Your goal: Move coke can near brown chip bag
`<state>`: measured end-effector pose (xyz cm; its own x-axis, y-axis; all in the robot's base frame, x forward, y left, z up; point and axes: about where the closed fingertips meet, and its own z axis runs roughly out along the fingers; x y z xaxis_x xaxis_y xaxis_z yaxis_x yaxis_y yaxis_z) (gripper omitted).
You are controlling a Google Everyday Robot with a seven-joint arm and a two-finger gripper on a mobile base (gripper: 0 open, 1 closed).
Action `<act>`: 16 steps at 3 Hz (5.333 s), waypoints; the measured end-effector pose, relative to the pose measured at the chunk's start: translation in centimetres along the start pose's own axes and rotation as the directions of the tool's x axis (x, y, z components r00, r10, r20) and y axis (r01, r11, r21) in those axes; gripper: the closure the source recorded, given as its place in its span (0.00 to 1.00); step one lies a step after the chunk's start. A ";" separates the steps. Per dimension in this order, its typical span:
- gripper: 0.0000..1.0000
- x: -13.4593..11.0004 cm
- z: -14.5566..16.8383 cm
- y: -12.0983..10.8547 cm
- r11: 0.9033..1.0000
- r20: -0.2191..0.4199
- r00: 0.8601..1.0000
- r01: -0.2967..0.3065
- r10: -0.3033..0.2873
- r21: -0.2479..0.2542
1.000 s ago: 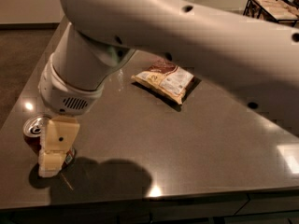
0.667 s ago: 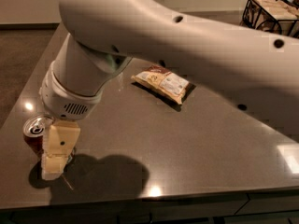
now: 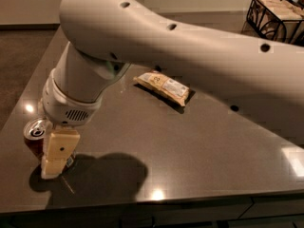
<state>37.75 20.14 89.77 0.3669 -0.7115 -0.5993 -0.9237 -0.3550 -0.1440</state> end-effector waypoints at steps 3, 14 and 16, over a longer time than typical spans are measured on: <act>0.88 1.7 -3.0 -1.7 0.998 -0.045 0.997 -0.053 0.054 0.023; 0.04 20.6 -15.0 -8.1 0.874 -0.018 0.906 -0.403 0.423 0.270; 0.00 20.5 -15.0 -8.1 0.875 -0.019 0.906 -0.402 0.422 0.270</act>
Offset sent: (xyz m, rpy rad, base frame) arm 0.0076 -0.0056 0.0106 -0.0175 0.0160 -0.0013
